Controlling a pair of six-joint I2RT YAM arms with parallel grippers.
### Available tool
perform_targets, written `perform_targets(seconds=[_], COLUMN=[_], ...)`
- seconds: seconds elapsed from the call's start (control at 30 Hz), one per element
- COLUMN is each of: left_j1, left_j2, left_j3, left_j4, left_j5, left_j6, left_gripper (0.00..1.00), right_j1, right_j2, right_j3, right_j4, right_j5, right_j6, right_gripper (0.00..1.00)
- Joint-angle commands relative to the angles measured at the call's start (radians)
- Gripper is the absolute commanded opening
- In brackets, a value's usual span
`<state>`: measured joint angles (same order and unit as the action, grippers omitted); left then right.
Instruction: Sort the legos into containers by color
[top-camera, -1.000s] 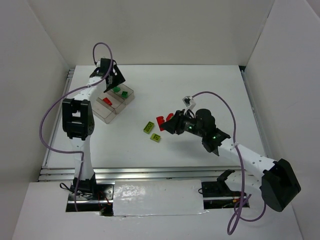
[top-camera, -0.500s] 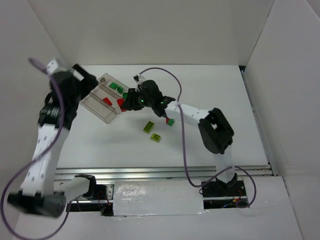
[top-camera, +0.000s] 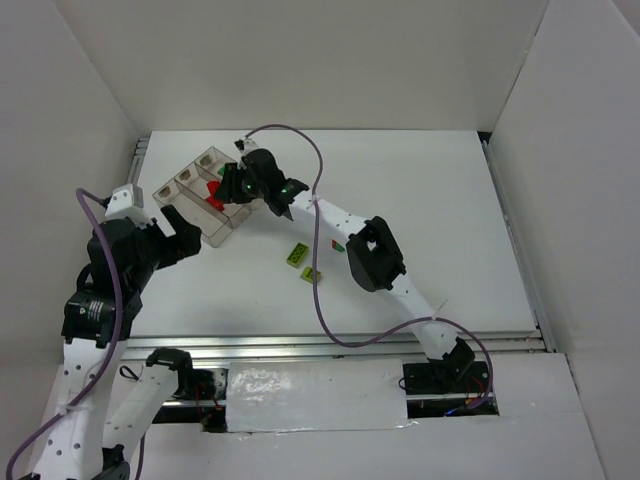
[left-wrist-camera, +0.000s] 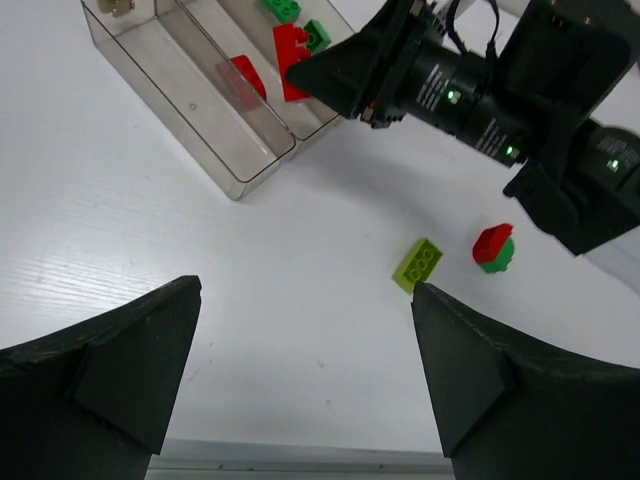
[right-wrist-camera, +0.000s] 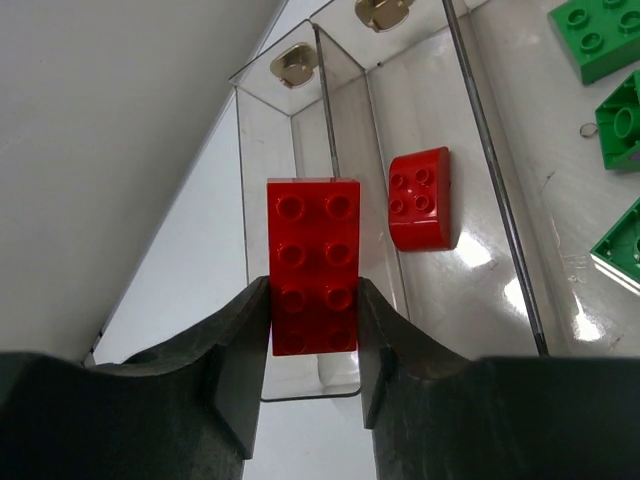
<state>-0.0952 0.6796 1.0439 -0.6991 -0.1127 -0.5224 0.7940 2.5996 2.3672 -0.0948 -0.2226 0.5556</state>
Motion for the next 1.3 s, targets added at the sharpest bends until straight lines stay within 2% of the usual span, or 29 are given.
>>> perform_targets(seconds=[0.0, 0.03, 0.1, 0.2, 0.3, 0.37, 0.43, 0.47, 0.5, 0.53, 0.57, 0.63, 0.67, 0.7, 0.73, 0.77, 0.8, 0.83, 0.9, 0.97, 1.03, 1.17, 1.27], left_j1=[-0.001, -0.001, -0.001, -0.001, -0.001, -0.001, -0.001, -0.001, -0.004, -0.006, -0.021, -0.075, -0.116, -0.195, -0.234, -0.276, -0.379, -0.427, -0.484, -0.485, -0.485, -0.486, -0.488], left_j2=[-0.037, -0.038, -0.045, -0.045, -0.034, -0.026, -0.005, 0.030, 0.052, 0.070, 0.113, 0.161, 0.220, 0.259, 0.291, 0.366, 0.409, 0.454, 0.627, 0.798, 0.894, 1.072, 1.159], left_j3=[-0.037, -0.050, -0.085, -0.116, -0.119, -0.123, -0.136, -0.139, -0.143, -0.146, -0.153, -0.153, -0.147, -0.124, -0.114, -0.105, -0.067, -0.052, 0.032, 0.083, 0.160, 0.251, 0.324], left_j4=[-0.005, 0.001, 0.019, 0.039, 0.046, 0.062, 0.084, 0.088, 0.099, 0.114, 0.150, 0.185, 0.209, 0.213, 0.219, 0.239, 0.251, 0.274, 0.296, 0.335, 0.372, 0.388, 0.331], left_j5=[0.011, 0.013, 0.015, 0.010, 0.007, 0.021, 0.045, 0.066, 0.094, 0.116, 0.184, 0.206, 0.156, 0.145, 0.134, 0.117, 0.016, -0.019, -0.025, 0.062, 0.152, 0.173, 0.131], left_j6=[0.096, 0.098, 0.096, 0.091, 0.088, 0.084, 0.065, 0.062, 0.064, 0.064, 0.061, 0.036, 0.016, -0.011, -0.028, -0.046, -0.082, -0.080, -0.045, 0.008, 0.085, 0.150, 0.179], left_gripper=[1.00, 1.00, 0.99, 1.00, 1.00, 1.00, 0.99, 0.99, 0.99, 1.00, 0.99, 1.00, 1.00, 1.00, 1.00, 1.00, 0.99, 0.99, 0.99, 0.99, 0.99, 0.99, 0.99], right_j1=[0.008, 0.010, 0.008, 0.008, -0.001, -0.015, -0.041, -0.048, -0.056, -0.061, -0.062, -0.065, -0.070, -0.075, -0.082, -0.097, -0.105, -0.116, -0.139, -0.148, -0.165, -0.184, -0.193], right_j2=[0.019, 0.022, 0.022, 0.002, -0.058, -0.185, -0.327, -0.484, -0.559, -0.699, -0.766, -0.942, -1.002, -1.111, -1.112, -1.215, -1.266, -1.362, -1.449, -1.573, -1.672, -1.794, -1.855], right_j3=[0.081, 0.081, 0.081, 0.076, 0.043, -0.098, -0.292, -0.506, -0.601, -0.763, -0.834, -0.963, -1.079, -1.185, -1.186, -1.280, -1.321, -1.391, -1.444, -1.513, -1.569, -1.629, -1.665], right_j4=[0.001, 0.001, 0.000, -0.008, -0.019, -0.014, 0.041, 0.091, 0.092, 0.092, 0.075, 0.032, -0.009, -0.029, -0.048, -0.065, -0.092, -0.108, -0.149, -0.157, -0.161, -0.210, -0.217], right_j5=[0.040, 0.046, 0.055, 0.074, 0.081, 0.100, 0.159, 0.181, 0.212, 0.306, 0.357, 0.437, 0.504, 0.529, 0.549, 0.574, 0.580, 0.588, 0.588, 0.556, 0.516, 0.479, 0.439], right_j6=[-0.010, -0.011, -0.019, -0.043, -0.077, -0.074, -0.053, -0.036, -0.028, -0.017, 0.009, 0.024, 0.044, 0.058, 0.070, 0.093, 0.096, 0.098, 0.106, 0.084, 0.072, 0.041, 0.020], right_gripper=[0.40, 0.57, 0.70, 0.94, 0.95, 0.96, 0.96, 0.96, 0.97, 0.97, 0.98, 1.00, 1.00, 1.00, 1.00, 1.00, 1.00, 1.00, 1.00, 1.00, 1.00, 1.00, 1.00])
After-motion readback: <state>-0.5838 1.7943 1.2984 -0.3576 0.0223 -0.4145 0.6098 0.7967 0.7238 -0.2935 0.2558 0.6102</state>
